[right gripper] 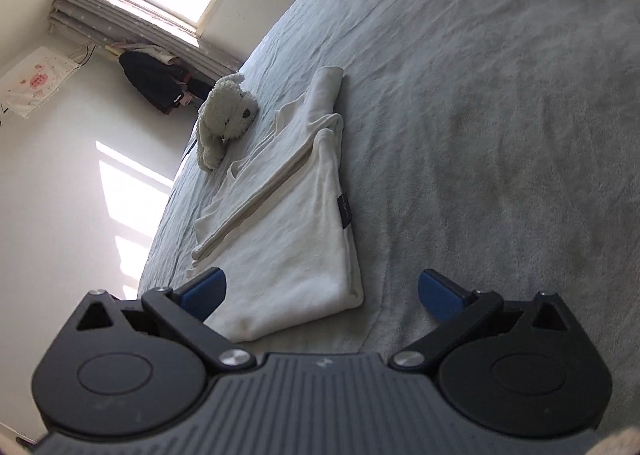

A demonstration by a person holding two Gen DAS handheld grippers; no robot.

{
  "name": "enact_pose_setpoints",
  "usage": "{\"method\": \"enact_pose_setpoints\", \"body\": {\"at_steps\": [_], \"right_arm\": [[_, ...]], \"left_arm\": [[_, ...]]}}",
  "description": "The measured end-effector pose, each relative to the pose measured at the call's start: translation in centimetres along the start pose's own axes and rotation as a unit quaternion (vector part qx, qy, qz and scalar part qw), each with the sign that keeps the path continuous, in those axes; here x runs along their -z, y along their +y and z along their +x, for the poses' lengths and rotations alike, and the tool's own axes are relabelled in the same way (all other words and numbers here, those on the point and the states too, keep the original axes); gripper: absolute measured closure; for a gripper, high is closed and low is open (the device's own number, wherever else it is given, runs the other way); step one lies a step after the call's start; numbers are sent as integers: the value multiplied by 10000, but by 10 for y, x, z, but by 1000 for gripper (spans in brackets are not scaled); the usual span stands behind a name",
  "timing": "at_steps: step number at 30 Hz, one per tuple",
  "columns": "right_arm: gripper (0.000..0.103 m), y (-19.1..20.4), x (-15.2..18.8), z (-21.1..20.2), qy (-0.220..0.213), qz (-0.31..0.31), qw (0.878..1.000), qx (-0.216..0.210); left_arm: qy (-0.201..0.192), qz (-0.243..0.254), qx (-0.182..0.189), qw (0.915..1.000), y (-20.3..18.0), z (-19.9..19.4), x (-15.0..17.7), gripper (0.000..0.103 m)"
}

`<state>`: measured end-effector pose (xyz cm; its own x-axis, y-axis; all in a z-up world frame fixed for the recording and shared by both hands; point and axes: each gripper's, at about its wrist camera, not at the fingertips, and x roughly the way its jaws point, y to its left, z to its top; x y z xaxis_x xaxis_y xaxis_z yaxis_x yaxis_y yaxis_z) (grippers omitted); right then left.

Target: Fold clothes

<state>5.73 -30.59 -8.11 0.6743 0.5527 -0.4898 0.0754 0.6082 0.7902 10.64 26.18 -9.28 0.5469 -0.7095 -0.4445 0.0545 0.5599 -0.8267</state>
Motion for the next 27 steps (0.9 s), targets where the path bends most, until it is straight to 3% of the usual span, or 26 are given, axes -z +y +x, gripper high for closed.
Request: {"method": "enact_pose_setpoints", "body": {"at_steps": [4,9,18,27], "right_arm": [[0,-6,-7,0,259,508,9981,-234],[0,-6,-9,0,468,675,9962,-281],[0,3,-7,5,494,453,9977,-78],[0,13,2,13,434,-23,9989,155]], "left_arm": [[-51,-746,533,9958,20,-4,-6,0],[114,-1000,792,9918,20,3,-4,0],[329,-399,379,9979,-6,27,4,1],[217,-285,234,9991,-3,28,4,1]]}}
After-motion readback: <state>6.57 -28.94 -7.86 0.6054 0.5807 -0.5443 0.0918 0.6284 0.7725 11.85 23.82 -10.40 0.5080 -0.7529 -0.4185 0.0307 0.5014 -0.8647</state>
